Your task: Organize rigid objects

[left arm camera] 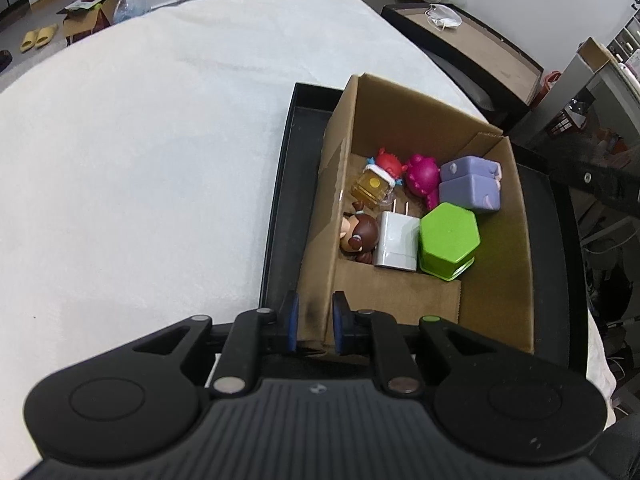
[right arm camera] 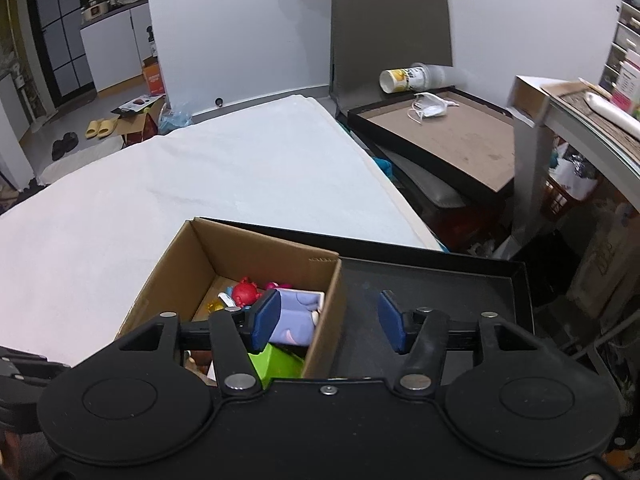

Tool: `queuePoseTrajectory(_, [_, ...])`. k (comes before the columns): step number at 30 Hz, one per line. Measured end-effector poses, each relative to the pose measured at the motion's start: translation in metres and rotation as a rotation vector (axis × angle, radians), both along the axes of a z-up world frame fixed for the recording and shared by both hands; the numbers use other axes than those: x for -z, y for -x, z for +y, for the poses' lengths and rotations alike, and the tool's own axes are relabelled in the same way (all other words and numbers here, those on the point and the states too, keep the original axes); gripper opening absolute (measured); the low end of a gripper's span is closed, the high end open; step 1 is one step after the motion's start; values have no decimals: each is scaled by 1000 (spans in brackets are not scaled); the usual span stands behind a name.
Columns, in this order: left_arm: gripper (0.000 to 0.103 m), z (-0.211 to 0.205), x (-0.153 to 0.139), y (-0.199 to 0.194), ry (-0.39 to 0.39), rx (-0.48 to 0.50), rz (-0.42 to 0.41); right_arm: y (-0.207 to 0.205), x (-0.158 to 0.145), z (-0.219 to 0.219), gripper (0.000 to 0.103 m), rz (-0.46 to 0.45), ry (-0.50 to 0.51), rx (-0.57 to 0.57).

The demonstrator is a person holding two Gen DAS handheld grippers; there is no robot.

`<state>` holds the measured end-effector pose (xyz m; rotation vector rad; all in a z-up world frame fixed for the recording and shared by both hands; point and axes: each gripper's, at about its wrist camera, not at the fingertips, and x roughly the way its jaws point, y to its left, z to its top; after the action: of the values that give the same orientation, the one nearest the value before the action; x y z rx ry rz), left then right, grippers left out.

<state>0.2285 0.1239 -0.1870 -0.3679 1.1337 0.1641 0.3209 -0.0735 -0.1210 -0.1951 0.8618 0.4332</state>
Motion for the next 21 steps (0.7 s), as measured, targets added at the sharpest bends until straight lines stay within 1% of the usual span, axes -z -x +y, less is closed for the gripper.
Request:
queuePoseTrajectory(5, [17,-2,-14,5,-17,-6,-17,6,-5,-7,61,2,-10,10])
queuePoseTrajectory(12, [17,-5,-39,16,-35,-1,-53,19,-20,-18,76,19,-37,29])
queuePoseTrajectory(15, [25,-8,-52,22,-49,8,-74,27,-30,-21,84,16,-45,46])
queuePoseTrajectory(17, [40,-11,-60,25,-55,19,-88,32,-38,-25,90,14,-60,62])
queuePoseTrajectory(18, [42,-13,-64,27,-61,26,-99,35,-42,-27,94,12,-70,71])
queuePoseTrajectory(20, [49,-16,-72,32,-71,37,-120,39,-46,-31,97,13,-80,89])
queuePoseTrajectory(21, [51,-18,-77,34,-72,45,-129,42,-48,-33,98,17,-83,100])
